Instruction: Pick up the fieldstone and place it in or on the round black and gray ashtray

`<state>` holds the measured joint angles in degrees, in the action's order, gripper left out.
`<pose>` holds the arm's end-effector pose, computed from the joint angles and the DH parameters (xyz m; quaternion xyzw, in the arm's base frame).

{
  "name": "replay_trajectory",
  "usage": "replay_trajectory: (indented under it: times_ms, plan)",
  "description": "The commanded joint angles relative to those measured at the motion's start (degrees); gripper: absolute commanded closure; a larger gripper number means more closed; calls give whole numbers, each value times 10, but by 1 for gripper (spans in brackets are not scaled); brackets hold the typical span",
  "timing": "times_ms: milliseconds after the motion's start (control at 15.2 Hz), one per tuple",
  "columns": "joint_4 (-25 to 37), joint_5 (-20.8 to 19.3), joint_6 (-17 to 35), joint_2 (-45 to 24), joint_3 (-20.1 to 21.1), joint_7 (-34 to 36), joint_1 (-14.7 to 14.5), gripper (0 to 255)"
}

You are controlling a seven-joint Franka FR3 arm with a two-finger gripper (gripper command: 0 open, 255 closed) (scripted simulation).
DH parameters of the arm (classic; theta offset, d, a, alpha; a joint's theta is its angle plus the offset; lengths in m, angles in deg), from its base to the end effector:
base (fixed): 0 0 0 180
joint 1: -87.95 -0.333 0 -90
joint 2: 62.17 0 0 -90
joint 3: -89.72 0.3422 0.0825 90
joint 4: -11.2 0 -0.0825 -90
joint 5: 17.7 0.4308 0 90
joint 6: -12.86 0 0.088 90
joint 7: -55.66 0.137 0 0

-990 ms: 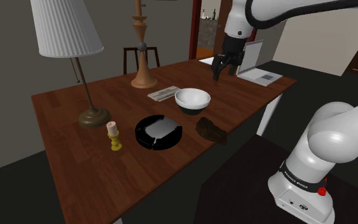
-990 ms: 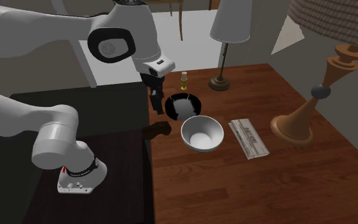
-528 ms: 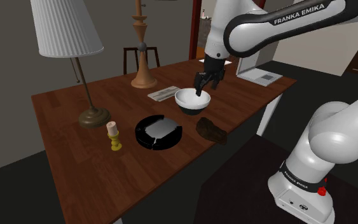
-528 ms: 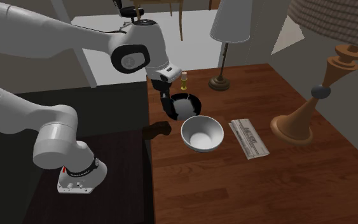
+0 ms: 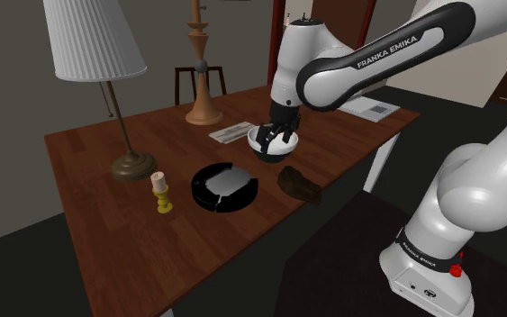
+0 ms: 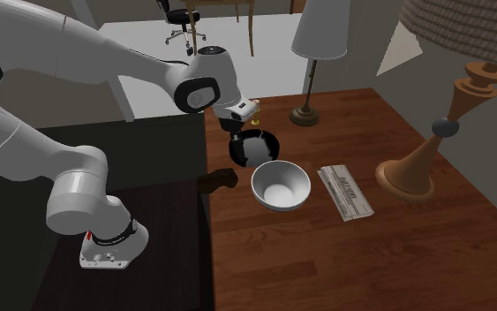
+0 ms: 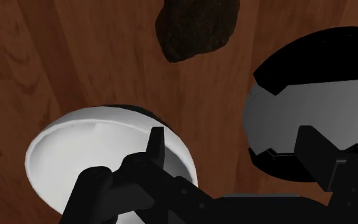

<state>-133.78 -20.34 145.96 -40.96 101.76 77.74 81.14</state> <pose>0.4429 0.1467 0.3866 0.9953 -0.0176 0.0914 0.0258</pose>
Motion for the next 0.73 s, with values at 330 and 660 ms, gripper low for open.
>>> replay_trajectory:
  times_ms: [330,660]
  plan:
    - [-13,-8,41,-28,3,6,5,0]
    - [-13,-8,41,-28,3,6,5,0]
